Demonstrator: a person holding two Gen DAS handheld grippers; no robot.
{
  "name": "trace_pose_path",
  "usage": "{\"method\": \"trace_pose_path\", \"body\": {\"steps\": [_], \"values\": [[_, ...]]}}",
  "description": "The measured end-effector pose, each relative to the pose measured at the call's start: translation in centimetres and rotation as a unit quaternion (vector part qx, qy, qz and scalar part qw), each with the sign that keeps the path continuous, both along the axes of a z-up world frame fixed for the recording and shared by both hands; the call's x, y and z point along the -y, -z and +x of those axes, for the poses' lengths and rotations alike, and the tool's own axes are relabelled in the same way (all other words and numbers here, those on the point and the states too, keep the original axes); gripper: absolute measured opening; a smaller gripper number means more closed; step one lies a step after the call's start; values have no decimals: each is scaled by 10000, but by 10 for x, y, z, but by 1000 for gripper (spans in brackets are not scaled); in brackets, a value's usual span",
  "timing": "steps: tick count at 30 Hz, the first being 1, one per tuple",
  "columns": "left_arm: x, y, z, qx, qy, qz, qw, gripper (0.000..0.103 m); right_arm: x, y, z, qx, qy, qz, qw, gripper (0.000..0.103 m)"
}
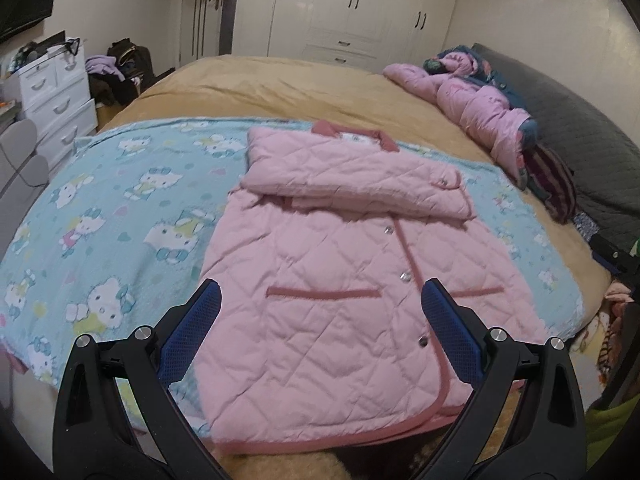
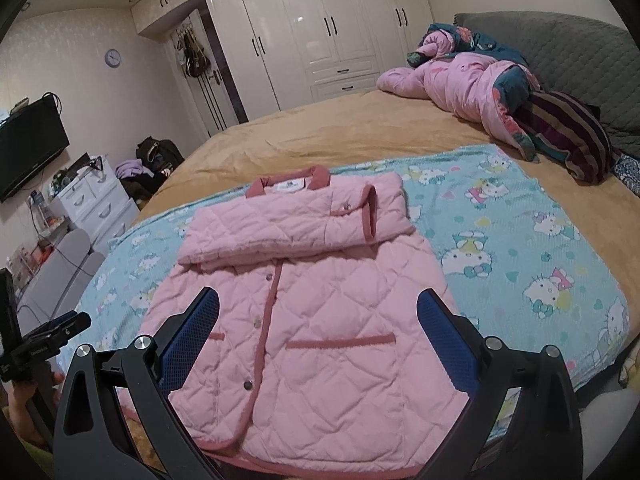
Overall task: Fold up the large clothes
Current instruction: 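Move both grippers to the ribbed hem of the pink jacket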
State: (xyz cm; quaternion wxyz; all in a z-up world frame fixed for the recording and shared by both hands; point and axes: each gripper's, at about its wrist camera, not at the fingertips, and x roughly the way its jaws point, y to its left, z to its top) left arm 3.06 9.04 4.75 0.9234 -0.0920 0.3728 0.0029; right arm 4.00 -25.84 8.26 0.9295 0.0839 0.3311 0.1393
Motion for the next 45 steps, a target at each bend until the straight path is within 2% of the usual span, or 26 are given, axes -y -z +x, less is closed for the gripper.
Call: {"method": "trace_pose_path", "body": {"steps": [15,28,38,45], "values": [[-27,41,-20,-555,-369,101,9977,94,15,42,-7,-368,-57,-171,9992,99],[-51,82,-33,-1126,-600,139,9917,94,44,81,-15,-767,38,-316,9965,99],[-68,123,-33,-1574,-654,-320,9848,94,71,125,-26,-1256,146,-517,9906,99],[-65,142,-29,-1781,-567,-400,9816,94,94,158,-32,-1644,250,-493,9849,99]]}}
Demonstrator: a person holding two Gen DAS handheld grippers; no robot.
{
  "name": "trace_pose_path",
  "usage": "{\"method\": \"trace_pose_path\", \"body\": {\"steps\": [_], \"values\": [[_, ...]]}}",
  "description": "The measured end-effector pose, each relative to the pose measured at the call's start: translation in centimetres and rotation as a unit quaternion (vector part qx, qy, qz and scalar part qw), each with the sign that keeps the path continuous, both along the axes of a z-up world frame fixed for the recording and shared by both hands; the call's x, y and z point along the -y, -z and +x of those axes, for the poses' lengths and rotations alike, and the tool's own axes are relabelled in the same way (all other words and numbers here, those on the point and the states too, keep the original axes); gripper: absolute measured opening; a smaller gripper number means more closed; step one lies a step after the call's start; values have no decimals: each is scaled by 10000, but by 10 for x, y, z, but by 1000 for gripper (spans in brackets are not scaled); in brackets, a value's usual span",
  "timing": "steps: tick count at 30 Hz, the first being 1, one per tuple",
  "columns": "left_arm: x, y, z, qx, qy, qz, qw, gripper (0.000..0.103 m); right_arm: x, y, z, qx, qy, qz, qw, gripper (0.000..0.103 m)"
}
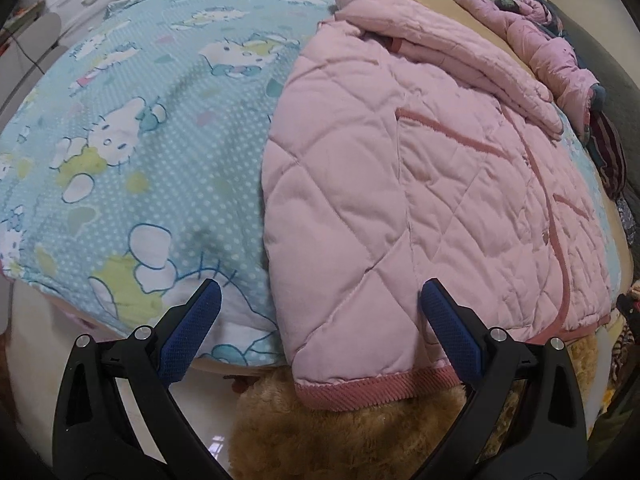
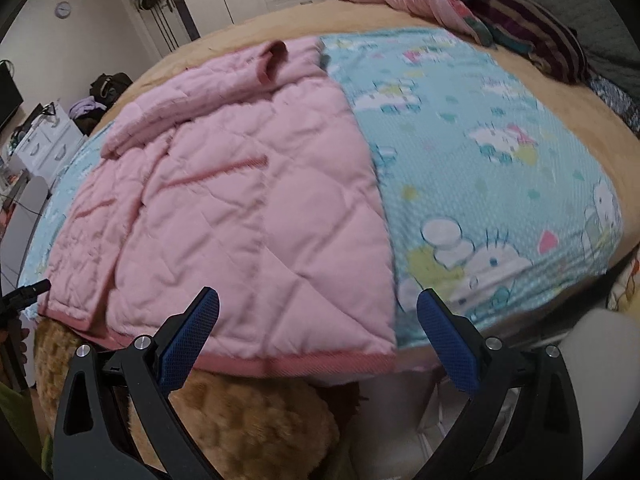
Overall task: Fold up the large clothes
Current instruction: 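Move both grippers to the ribbed hem of the pink jacket, then grasp the ribbed cuff with the right gripper while the left gripper grasps the hem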
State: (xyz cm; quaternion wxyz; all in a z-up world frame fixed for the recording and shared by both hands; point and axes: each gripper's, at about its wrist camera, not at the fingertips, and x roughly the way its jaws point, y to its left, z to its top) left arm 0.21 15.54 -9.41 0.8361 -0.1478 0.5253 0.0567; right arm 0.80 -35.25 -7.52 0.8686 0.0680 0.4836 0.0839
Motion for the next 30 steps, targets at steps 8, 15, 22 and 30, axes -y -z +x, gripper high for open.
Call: {"method": "trace_pose_path", "body": {"steps": [8,15,22,30], "values": [[1,8,5,-35,25,-136,9999,94,6,34,8,-437,-84,461,9979,99],[0,13,8,-66,47,-279,9996,94,3,40,8,-578,-325,922,9935,70],[-4,19,11,-29,-10,-532,9986,94,6,-13,1,275,-698,1721,9822,19],[-2,19,9,207,90,-704,9973,85,-5,-68,13,1225,-768,2107,9668,15]]}}
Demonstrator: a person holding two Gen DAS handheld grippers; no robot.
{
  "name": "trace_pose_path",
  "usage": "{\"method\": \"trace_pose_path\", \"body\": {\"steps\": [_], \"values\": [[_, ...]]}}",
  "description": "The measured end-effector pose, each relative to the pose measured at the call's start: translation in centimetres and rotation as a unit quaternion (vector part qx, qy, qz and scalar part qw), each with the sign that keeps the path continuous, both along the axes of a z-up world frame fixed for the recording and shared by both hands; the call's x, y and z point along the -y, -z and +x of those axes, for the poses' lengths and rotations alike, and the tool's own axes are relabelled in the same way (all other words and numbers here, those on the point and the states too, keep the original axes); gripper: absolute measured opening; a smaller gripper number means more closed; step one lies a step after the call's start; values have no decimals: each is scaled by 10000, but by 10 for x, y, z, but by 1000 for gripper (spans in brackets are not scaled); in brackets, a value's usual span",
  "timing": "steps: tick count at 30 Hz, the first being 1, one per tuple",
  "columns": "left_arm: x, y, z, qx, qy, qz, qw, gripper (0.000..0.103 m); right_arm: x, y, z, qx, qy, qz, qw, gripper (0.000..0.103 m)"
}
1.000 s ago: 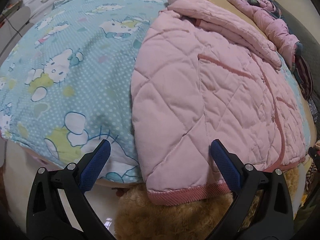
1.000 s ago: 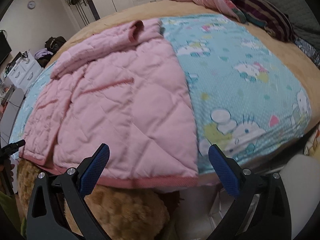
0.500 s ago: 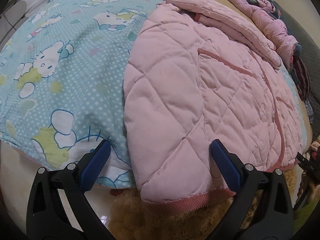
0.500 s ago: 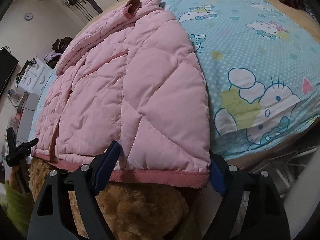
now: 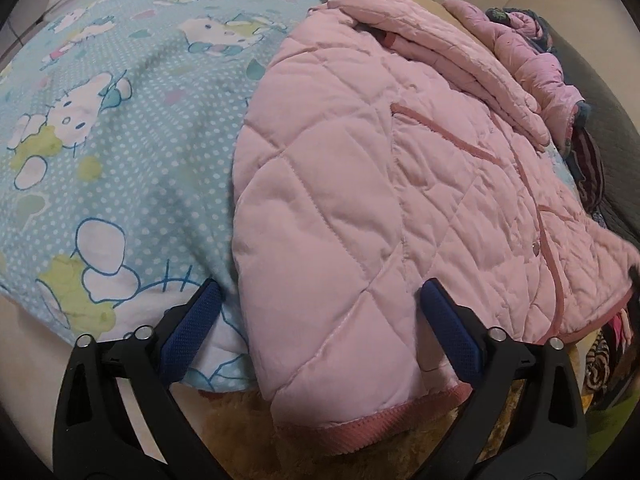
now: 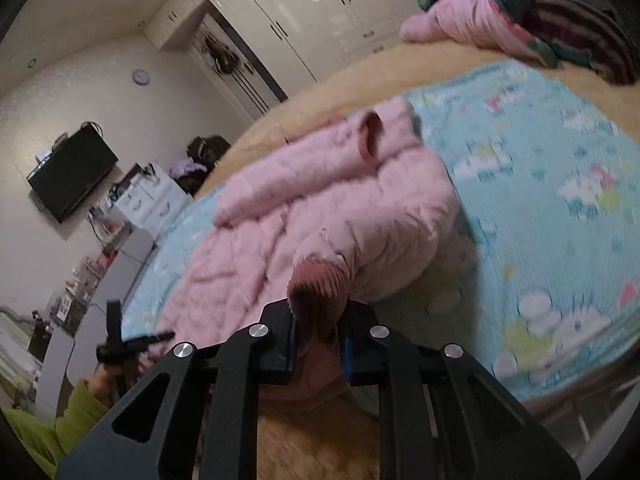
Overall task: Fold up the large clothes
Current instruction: 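Grasp the ribbed cuff with the right gripper while the left gripper grasps the hem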
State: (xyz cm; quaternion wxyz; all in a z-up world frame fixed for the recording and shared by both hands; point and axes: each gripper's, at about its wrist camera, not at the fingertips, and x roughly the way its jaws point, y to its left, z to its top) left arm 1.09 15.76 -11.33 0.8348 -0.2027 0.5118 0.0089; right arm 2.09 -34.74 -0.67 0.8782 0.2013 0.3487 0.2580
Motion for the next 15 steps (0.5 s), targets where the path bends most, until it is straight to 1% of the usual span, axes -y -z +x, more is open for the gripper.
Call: {"method": "trace_pose_path", "body": {"steps": [1,2,3,5,6,7,8,9,11,15], "values": [[1,-1,0,28,35,-24,10000,78,-1,-4,3,60,24,40,10000,15],[3,-2,0,55,58,-2,10000,74,-1,-6,6,113,53,61,9999,15],[4,-4,1,68,82,35,9999,71,-2,-8,9,145,71,87,9998,14],[6,-8,0,158,126,79,9998,55,-1,-9,14,160,113,132,9997,14],[6,-11,-1,215,124,90,9997,51,0,-9,16,164,135,186,9996,14],[6,-14,-1,273,129,104,9995,44,1,-8,19,168,141,215,9995,14],[7,-20,-2,362,114,179,9991,34,1,-10,21,165,148,233,9995,14],[7,-24,-2,430,123,215,9988,33,2,-9,22,167,156,234,9995,14],[5,-34,-3,593,128,185,9980,27,1,-8,19,188,181,230,9994,14],[1,-47,-1,739,139,185,9970,25,3,-5,19,149,257,291,9991,14]]}}
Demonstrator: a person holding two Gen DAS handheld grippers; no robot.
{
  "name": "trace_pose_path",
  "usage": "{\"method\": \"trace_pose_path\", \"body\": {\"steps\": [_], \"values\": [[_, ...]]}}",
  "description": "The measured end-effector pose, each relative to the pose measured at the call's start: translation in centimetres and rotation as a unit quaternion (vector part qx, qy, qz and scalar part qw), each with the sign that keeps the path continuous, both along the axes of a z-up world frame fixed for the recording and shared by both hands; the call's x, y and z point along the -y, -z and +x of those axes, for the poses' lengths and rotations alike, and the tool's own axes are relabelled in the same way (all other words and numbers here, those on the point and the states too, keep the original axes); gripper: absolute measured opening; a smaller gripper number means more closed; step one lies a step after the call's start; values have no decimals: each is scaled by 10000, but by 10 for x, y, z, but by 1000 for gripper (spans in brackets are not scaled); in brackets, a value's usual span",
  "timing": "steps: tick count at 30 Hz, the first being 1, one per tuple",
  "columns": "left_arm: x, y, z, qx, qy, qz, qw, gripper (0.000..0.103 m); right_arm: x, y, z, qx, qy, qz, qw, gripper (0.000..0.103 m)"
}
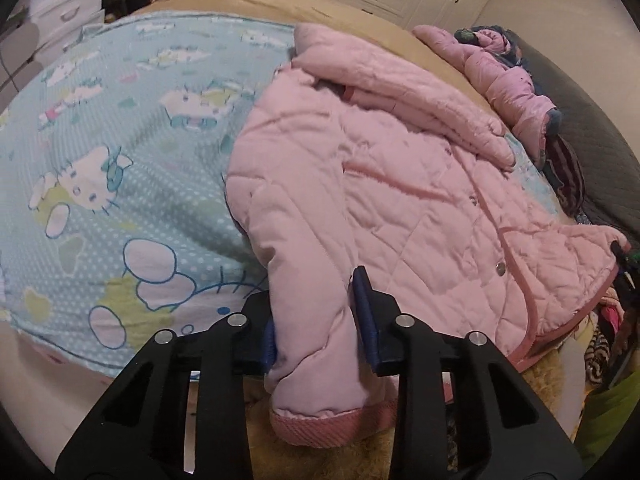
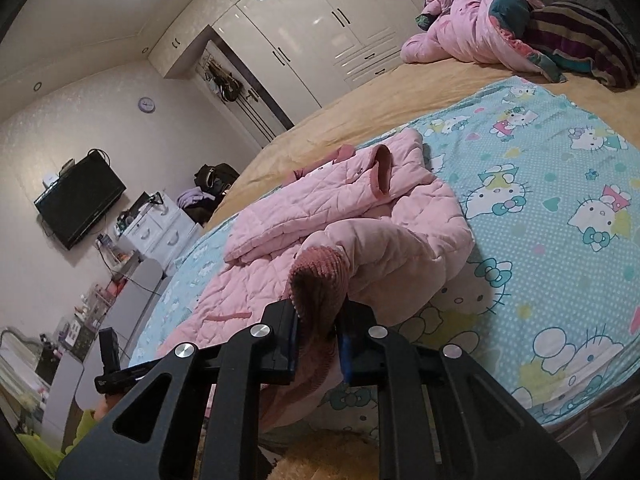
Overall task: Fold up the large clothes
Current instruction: 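Grasp the ribbed cuff with the right gripper while the left gripper grasps the hem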
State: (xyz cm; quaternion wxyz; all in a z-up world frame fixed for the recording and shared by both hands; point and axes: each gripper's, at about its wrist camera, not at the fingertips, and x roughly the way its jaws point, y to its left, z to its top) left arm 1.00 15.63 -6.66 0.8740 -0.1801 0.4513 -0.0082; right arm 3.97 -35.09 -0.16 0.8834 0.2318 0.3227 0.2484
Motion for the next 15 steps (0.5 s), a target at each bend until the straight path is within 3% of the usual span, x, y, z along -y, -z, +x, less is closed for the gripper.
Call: {"method": "trace_pose_path", "body": {"steps": [10,12,14,15], "values": [[-11,-6,-24,-189,57,0,9998,22,7,14,-16,-181,150,-67,9997,14],[-13,-8,-29,-199,91,-191,9996,27,8,17,-18,-206,156,-35,9997,14],[-10,-8,-33,-235,252,-346,9988,49,7,17,-19,-191,167,-36,9997,14],[-6,-7,-34,-268,302,-335,9986,50,7,17,-20,-182,173,-28,9997,14]]}}
